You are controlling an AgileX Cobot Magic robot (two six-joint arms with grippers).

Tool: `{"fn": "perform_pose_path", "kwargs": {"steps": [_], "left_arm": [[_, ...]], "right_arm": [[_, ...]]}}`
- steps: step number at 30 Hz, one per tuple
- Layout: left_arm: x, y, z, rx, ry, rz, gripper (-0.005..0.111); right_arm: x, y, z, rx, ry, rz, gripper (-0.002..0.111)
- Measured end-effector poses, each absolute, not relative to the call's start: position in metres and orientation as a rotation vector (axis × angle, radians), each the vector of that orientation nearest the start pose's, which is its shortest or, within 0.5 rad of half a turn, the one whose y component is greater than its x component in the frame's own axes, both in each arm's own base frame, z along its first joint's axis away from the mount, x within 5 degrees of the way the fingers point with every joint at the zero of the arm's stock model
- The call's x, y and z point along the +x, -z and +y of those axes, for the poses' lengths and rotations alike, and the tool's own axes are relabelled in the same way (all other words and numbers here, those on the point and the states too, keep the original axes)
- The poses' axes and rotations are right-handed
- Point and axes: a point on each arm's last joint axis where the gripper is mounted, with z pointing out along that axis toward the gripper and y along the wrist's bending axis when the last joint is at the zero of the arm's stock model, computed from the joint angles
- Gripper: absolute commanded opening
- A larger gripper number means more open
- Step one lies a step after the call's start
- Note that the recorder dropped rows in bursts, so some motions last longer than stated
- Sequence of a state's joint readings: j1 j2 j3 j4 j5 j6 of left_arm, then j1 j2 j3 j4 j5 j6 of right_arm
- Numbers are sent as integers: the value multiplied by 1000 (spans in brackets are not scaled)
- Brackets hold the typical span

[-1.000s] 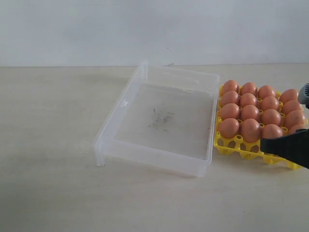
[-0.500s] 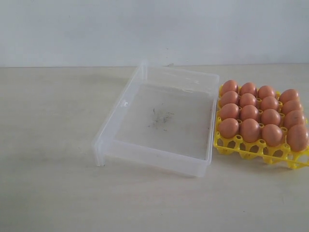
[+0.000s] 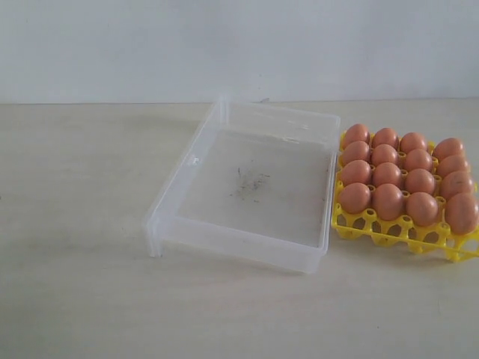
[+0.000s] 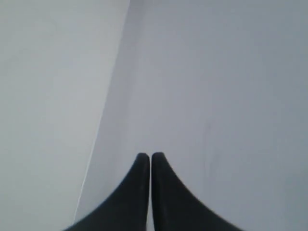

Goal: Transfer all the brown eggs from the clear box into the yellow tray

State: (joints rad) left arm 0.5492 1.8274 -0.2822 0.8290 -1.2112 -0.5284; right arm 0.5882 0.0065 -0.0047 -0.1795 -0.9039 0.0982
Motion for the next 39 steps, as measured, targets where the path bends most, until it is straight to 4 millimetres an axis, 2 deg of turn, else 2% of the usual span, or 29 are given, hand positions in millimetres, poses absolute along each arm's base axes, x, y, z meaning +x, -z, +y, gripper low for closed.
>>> {"fn": "perform_pose_path", "kwargs": {"steps": [5,7,9,10,12,15,20,23,25,29,34,37,39], "left_arm": [[220,-114,61,-174,483,1873,4],[220,-114,61,-174,483,1873,4],[220,-114,61,-174,483,1873,4],[220,-114,61,-174,483,1873,4],[220,-114,61,-172,484,1874,4],[220,-114,61,-170,485,1874,4],[220,-114,60,-163,490,1876,4],[220,-114,60,-163,490,1876,4],[220,-114,60,-163,490,1876,4],[220,-114,60,-163,490,1876,4],[220,-114,60,-162,491,1876,4],[220,-114,60,-162,491,1876,4],[220,-114,60,-162,491,1876,4]], "right_arm": [[-1,-285,19,-323,-646,450,0],[0,-284,20,-325,-662,472,0],[7,-279,23,-334,-655,565,0],[12,-276,24,-332,-645,644,0],[33,-258,23,-282,-567,939,0],[58,-230,16,-65,-521,1340,0],[86,-192,6,175,-259,1787,0],[101,-187,13,163,-175,1933,0],[116,-191,19,155,-123,1989,0],[157,-196,38,112,-8,2099,0],[207,-186,61,52,152,2222,0],[222,-177,67,41,226,2284,0],[226,-171,66,42,277,2309,0]]}}
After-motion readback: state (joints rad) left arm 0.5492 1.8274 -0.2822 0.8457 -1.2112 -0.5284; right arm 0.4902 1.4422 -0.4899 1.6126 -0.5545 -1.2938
